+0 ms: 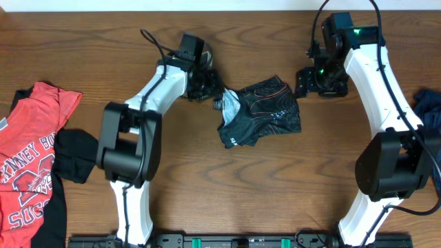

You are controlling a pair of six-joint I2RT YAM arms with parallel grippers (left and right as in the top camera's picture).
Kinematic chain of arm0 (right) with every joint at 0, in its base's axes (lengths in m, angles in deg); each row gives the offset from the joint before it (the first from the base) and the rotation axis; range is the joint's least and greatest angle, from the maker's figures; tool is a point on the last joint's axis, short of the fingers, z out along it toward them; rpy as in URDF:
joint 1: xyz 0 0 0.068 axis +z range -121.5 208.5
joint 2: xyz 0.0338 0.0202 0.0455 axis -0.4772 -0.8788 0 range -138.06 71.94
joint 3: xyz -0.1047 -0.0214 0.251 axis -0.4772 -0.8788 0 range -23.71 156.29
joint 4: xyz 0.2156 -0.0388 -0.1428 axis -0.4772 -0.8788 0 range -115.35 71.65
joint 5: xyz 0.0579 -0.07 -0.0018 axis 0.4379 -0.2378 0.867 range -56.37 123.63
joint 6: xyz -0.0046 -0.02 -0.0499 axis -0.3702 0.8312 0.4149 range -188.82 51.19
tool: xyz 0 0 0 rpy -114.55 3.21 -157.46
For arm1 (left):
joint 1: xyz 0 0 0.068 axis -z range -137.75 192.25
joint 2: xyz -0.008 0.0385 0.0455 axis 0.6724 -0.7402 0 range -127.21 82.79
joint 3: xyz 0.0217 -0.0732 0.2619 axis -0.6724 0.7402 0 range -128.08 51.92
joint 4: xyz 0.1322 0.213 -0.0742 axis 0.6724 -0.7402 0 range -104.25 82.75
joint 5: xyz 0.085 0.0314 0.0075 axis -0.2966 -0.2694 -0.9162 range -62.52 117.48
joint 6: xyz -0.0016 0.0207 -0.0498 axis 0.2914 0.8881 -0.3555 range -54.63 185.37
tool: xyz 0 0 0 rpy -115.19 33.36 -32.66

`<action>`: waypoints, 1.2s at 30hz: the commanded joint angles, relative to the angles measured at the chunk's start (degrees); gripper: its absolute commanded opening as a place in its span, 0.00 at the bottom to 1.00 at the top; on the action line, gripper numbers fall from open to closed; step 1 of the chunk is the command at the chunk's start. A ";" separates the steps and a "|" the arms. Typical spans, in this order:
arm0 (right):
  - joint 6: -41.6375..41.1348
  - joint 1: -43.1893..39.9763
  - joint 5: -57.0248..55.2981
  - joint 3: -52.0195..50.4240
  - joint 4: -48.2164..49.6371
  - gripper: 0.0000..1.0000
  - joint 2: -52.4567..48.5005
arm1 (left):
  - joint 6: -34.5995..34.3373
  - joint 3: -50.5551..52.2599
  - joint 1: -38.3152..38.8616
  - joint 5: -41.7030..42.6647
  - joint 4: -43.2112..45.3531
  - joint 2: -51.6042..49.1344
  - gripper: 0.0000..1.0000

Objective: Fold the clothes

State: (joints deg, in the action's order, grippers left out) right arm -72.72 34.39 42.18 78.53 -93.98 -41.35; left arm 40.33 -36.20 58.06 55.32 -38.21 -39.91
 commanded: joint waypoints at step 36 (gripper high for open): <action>13.99 -3.15 23.43 -0.76 13.64 0.72 -30.67 | 3.61 -0.74 0.28 4.09 -13.14 13.57 0.98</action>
State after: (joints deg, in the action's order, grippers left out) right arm -62.68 30.35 70.44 81.98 -79.58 -64.43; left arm 42.96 -36.20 58.46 59.03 -50.97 -27.71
